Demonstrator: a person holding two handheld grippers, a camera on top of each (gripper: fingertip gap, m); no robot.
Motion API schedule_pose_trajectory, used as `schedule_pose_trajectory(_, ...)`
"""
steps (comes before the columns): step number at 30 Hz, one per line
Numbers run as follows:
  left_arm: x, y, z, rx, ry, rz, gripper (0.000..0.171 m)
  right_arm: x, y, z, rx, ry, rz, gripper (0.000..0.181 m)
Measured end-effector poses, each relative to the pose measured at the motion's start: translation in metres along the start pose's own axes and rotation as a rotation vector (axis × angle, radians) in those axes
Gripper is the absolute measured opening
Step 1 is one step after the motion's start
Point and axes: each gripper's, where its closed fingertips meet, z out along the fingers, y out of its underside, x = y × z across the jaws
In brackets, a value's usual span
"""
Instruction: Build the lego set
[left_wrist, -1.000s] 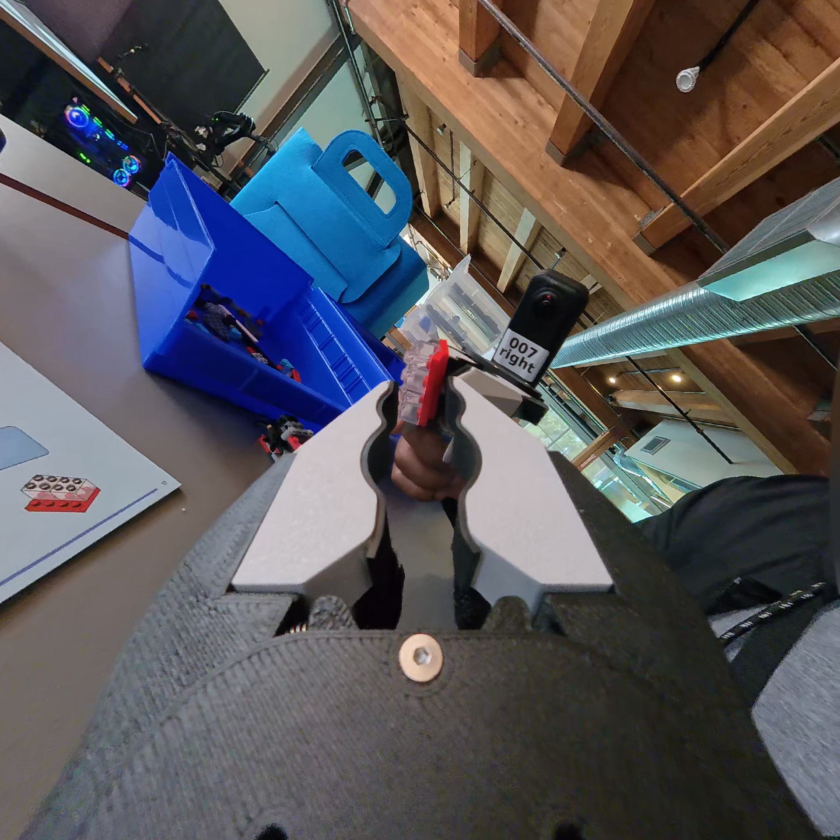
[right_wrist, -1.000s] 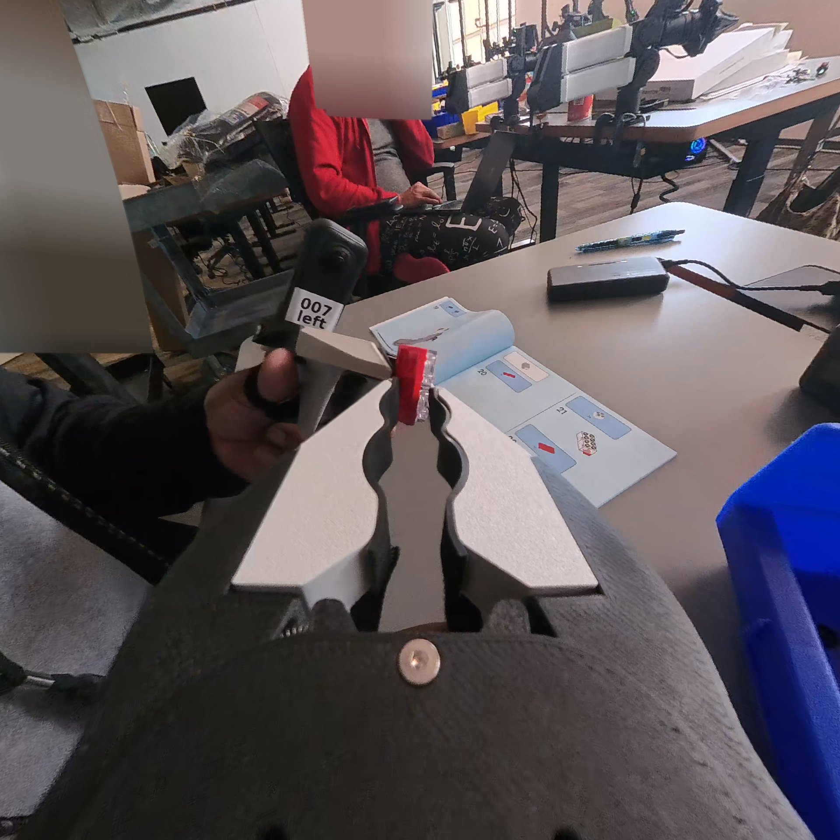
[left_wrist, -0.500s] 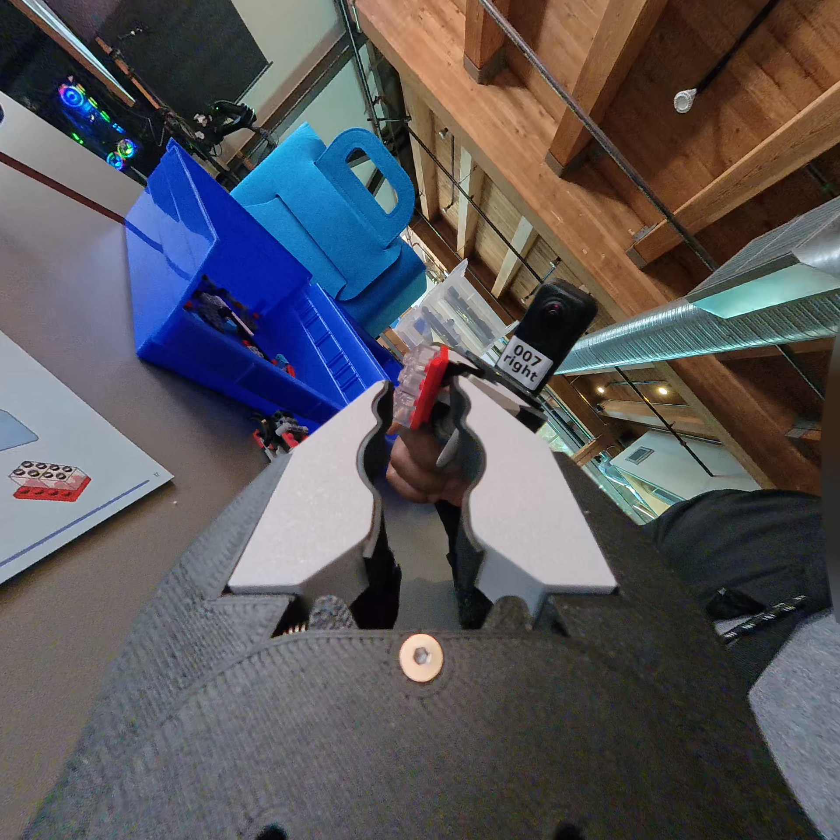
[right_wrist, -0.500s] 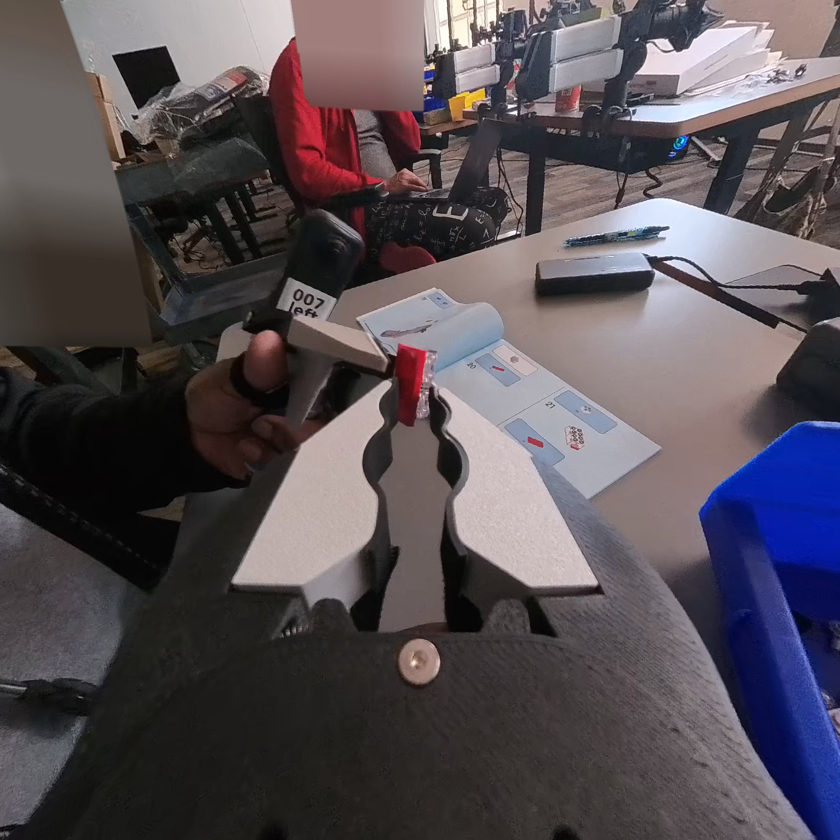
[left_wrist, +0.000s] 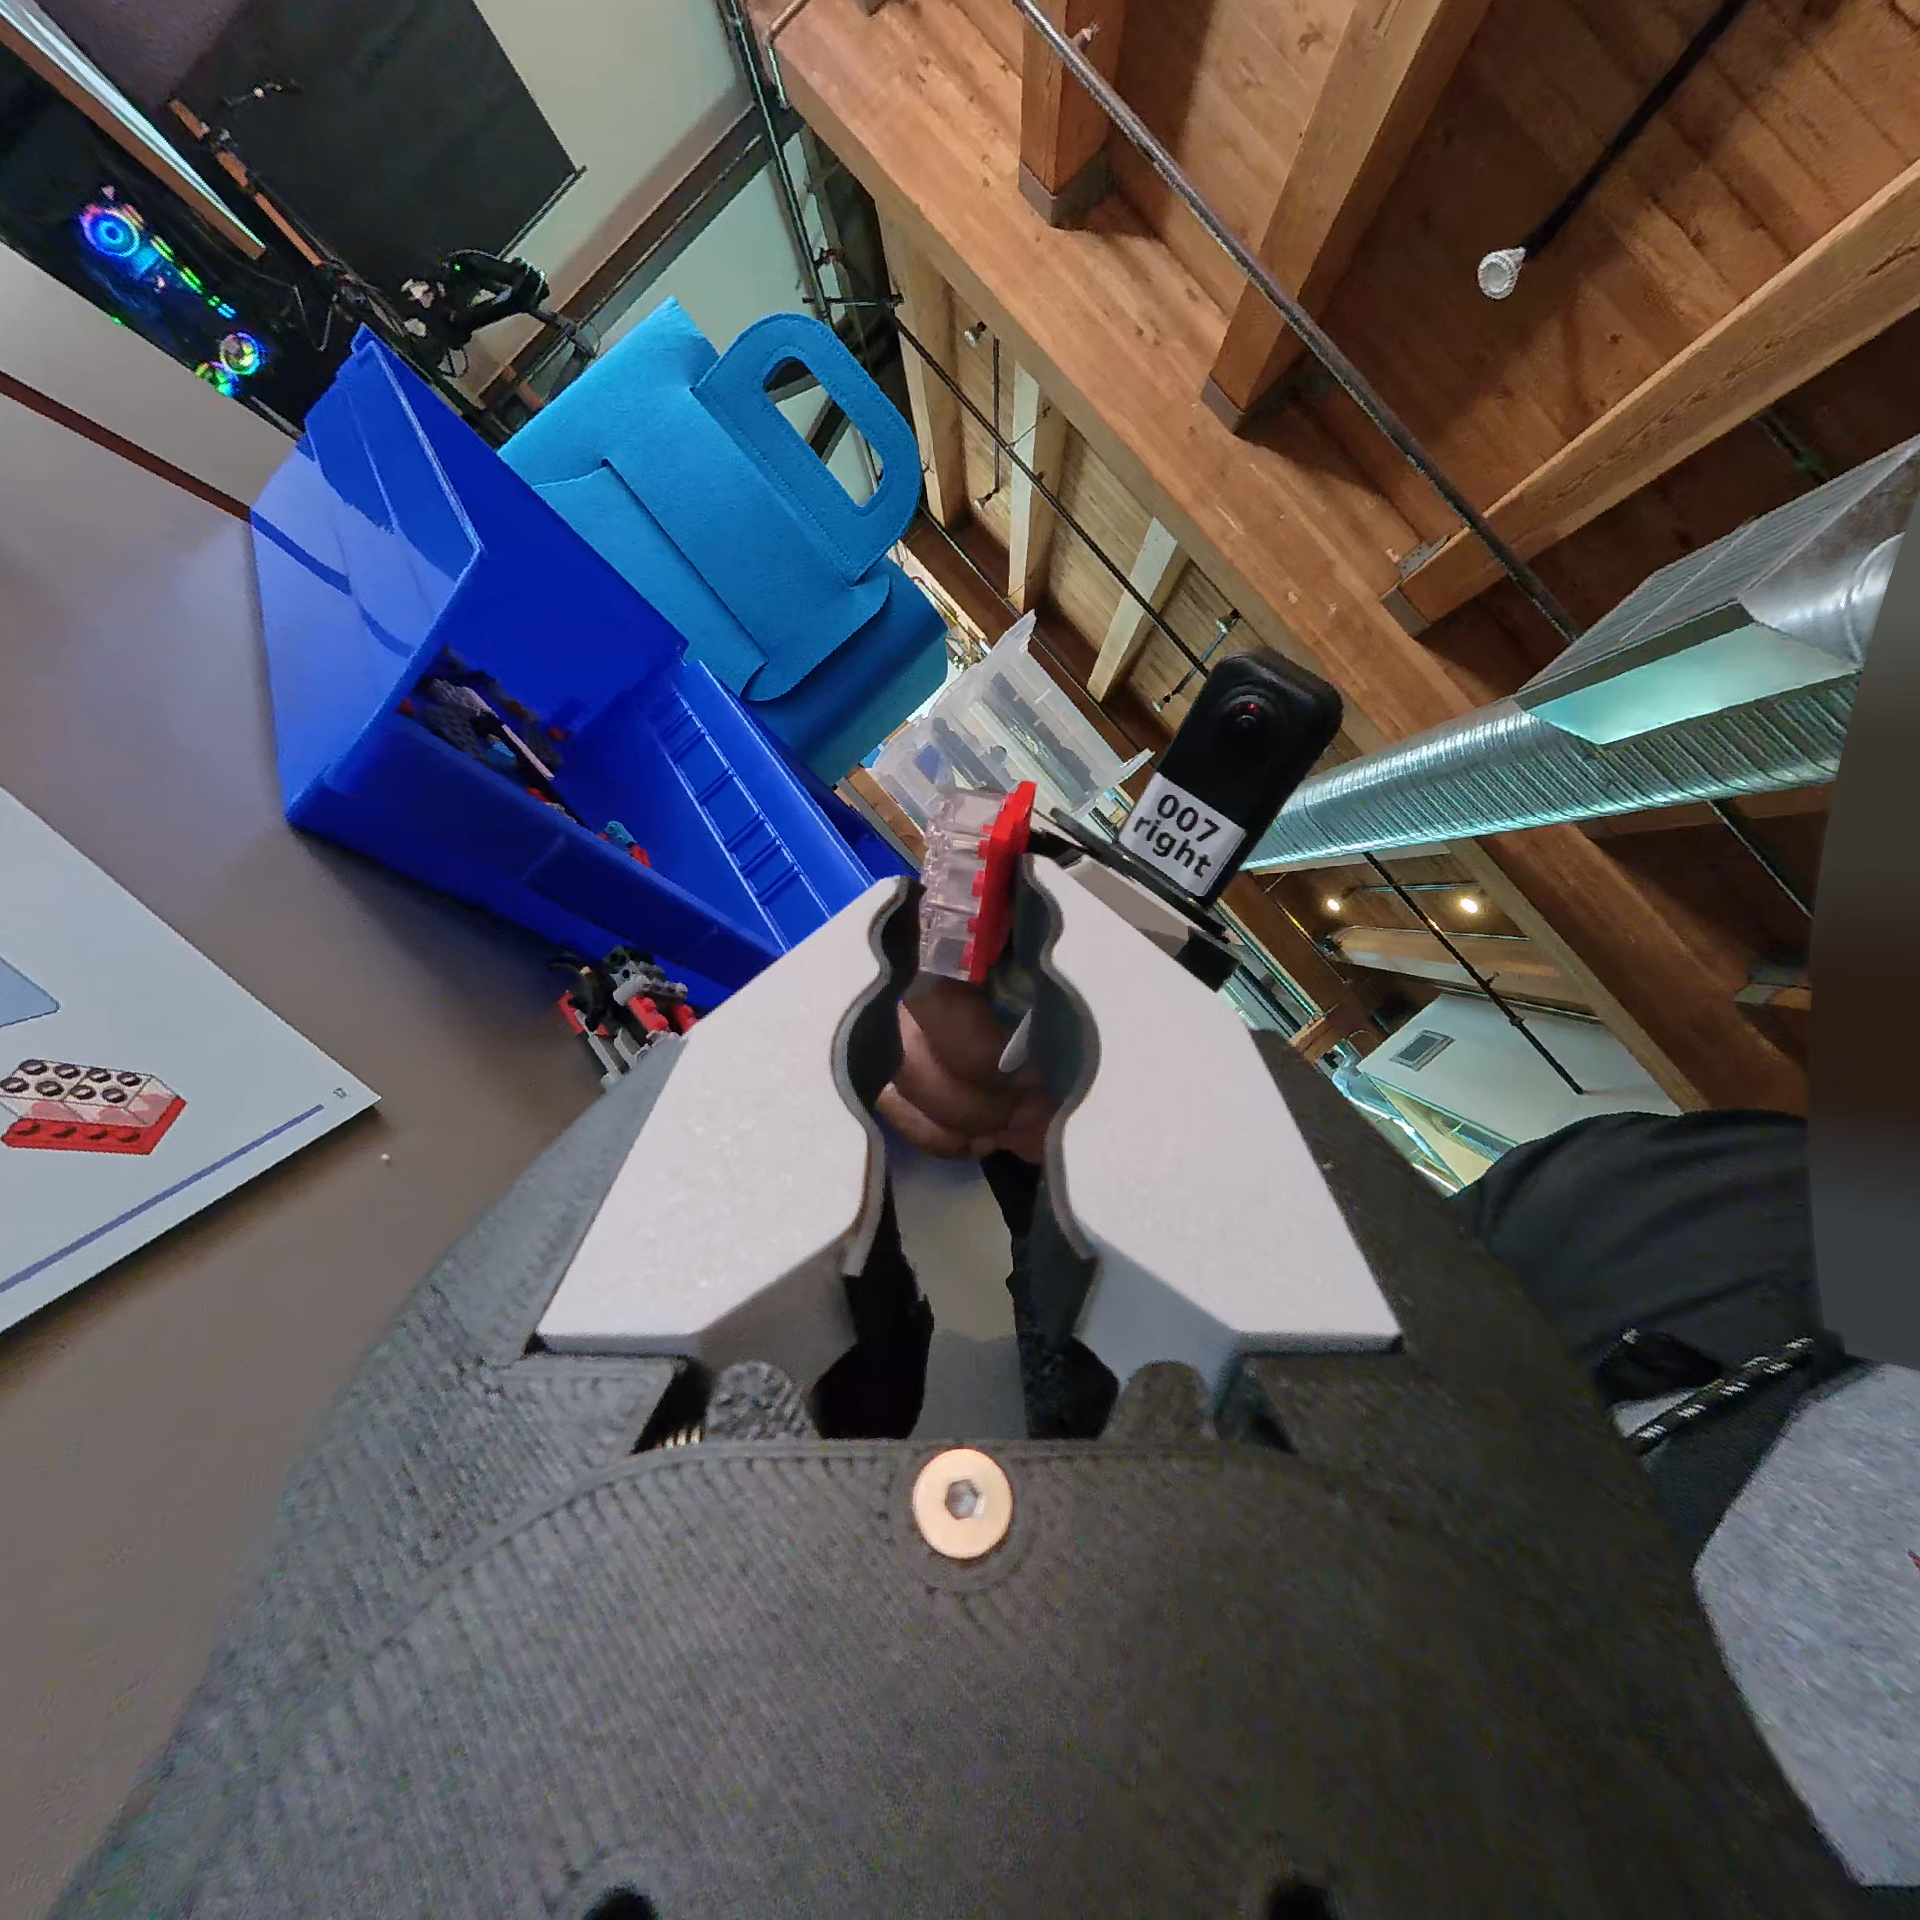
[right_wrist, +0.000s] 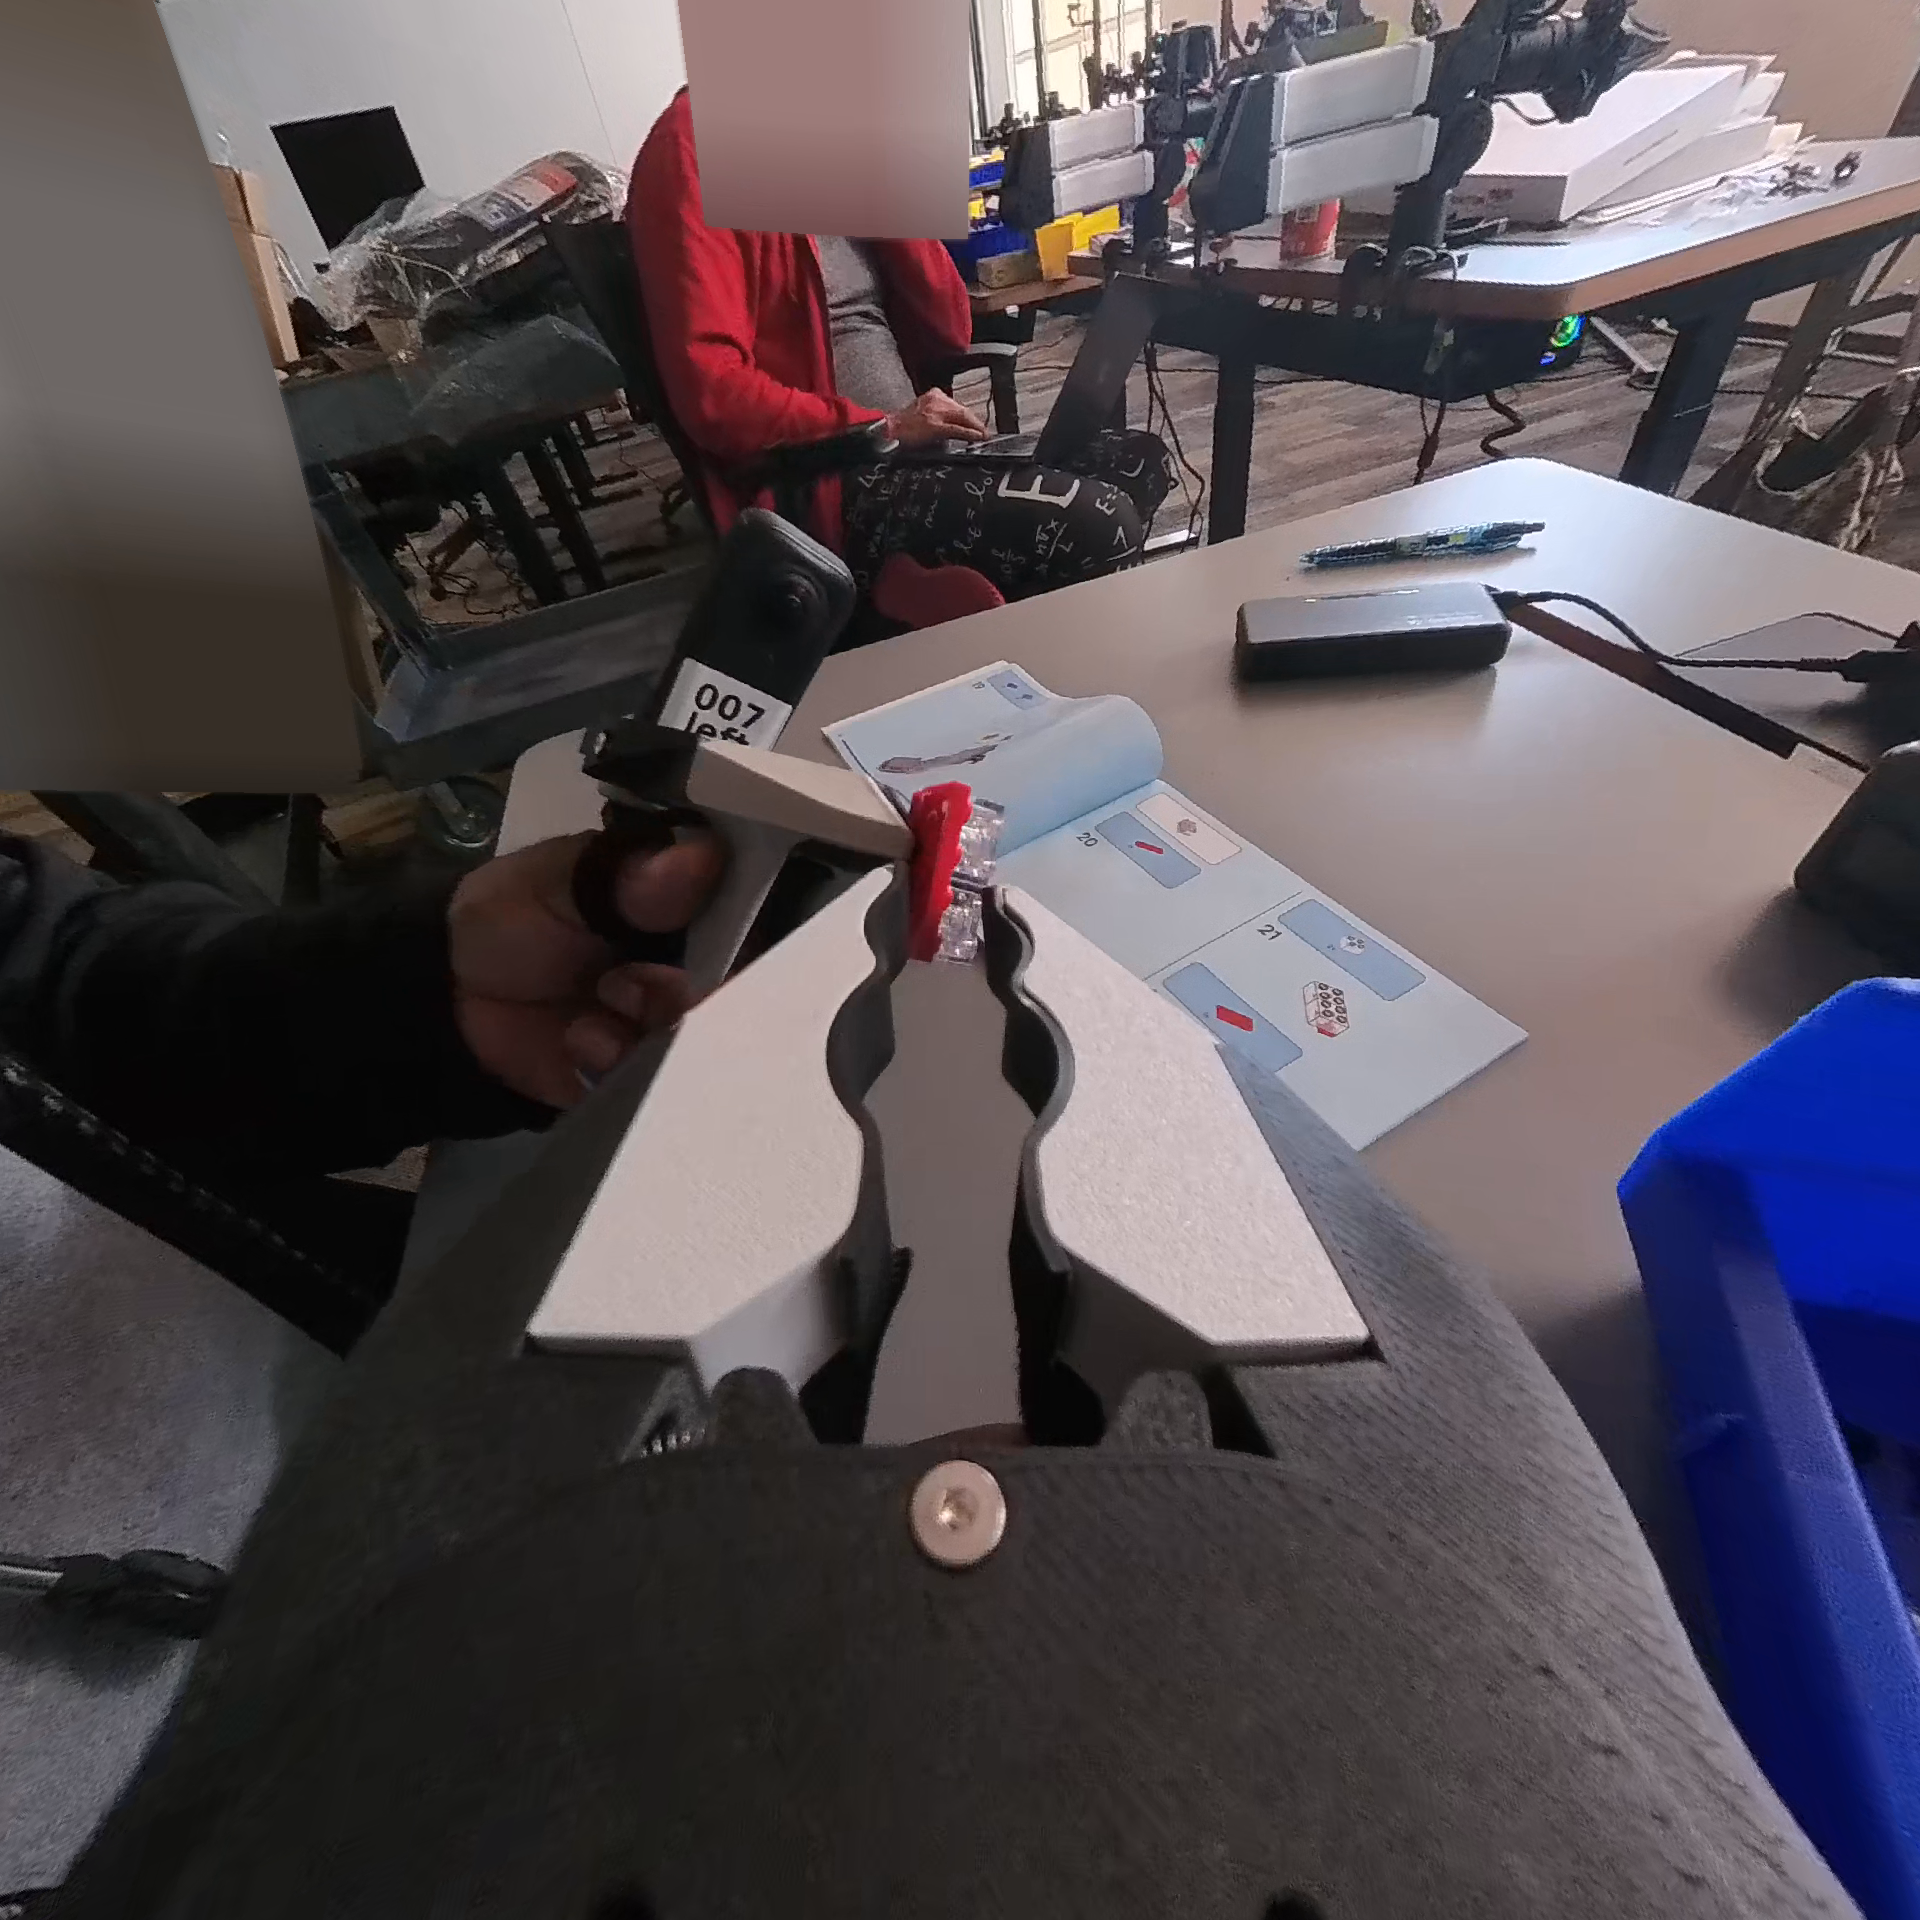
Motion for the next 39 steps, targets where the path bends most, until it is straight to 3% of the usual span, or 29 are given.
schedule_pose_trajectory(25,0.021,-0.001,-0.002,-0.020,0.102,0.242,0.016,-0.017,-0.013,-0.005,0.118,-0.146,0.062,0.015)
schedule_pose_trajectory(27,0.021,-0.004,-0.004,-0.010,0.102,0.256,0.016,-0.016,-0.017,-0.009,0.149,-0.172,0.110,0.034)
schedule_pose_trajectory(29,0.019,-0.004,-0.006,-0.018,0.101,0.279,0.016,-0.015,-0.017,-0.010,0.164,-0.195,0.151,0.038)
schedule_pose_trajectory(33,0.022,0.001,-0.005,-0.043,0.133,0.310,0.016,-0.019,-0.008,-0.005,0.130,-0.223,0.167,0.030)
schedule_pose_trajectory(35,0.023,0.003,-0.005,-0.048,0.145,0.319,0.017,-0.023,-0.007,-0.003,0.127,-0.240,0.161,0.018)
schedule_pose_trajectory(39,0.024,0.005,-0.006,-0.058,0.157,0.342,0.016,-0.024,-0.006,-0.003,0.126,-0.239,0.133,0.017)
